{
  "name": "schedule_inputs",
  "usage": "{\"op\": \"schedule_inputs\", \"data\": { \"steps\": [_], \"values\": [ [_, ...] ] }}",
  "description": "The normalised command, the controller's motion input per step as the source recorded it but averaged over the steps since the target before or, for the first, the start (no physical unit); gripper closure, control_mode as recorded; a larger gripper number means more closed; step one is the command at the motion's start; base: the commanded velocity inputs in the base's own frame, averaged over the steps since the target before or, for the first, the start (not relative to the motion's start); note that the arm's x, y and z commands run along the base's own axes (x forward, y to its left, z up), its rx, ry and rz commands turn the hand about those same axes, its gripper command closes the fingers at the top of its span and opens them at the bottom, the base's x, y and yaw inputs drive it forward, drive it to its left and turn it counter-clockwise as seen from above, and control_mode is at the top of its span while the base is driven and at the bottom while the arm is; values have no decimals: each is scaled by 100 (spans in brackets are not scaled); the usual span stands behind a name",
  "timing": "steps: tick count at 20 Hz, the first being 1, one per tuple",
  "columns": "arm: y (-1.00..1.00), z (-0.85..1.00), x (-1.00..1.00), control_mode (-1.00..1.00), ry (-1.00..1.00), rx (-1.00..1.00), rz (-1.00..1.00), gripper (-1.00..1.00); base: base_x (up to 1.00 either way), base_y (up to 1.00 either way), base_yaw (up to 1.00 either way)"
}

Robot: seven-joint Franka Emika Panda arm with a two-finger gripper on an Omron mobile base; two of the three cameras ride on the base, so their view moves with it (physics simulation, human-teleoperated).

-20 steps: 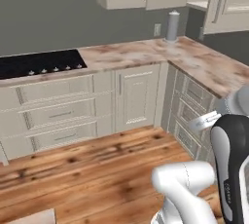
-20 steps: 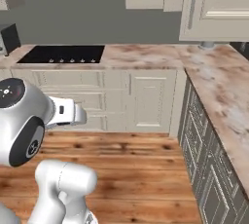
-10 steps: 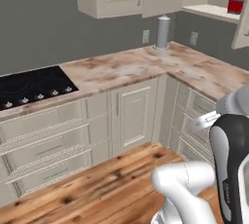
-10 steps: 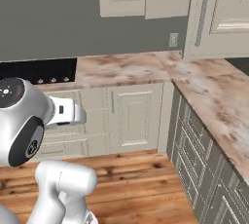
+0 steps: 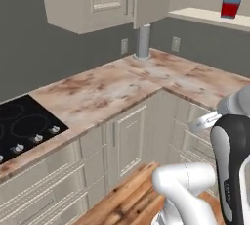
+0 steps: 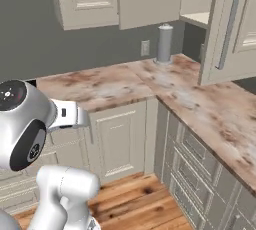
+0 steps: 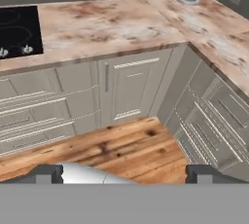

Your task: There is a bowl on the dining counter. Grab a lemon wedge from the fridge and place it in the bowl. Then get the liquor bottle and glass cup from the cabinet and place them next to the bowl.

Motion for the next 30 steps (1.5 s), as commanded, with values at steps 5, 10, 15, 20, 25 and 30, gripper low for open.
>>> {"op": "schedule_inputs", "data": {
  "steps": [5, 10, 15, 20, 25, 30],
  "values": [
    [0, 0, 0, 100, 0, 0, 0, -100, 74, 22, -49],
    [0, 0, 0, 100, 0, 0, 0, -100, 52, 4, -58],
    [0, 0, 0, 100, 0, 0, 0, -100, 48, 12, -60],
    [0, 0, 0, 100, 0, 0, 0, -100, 59, 23, -50],
    [0, 0, 0, 100, 0, 0, 0, -100, 63, 18, -44],
    [0, 0, 0, 100, 0, 0, 0, -100, 64, 21, -39]
  ]
}}
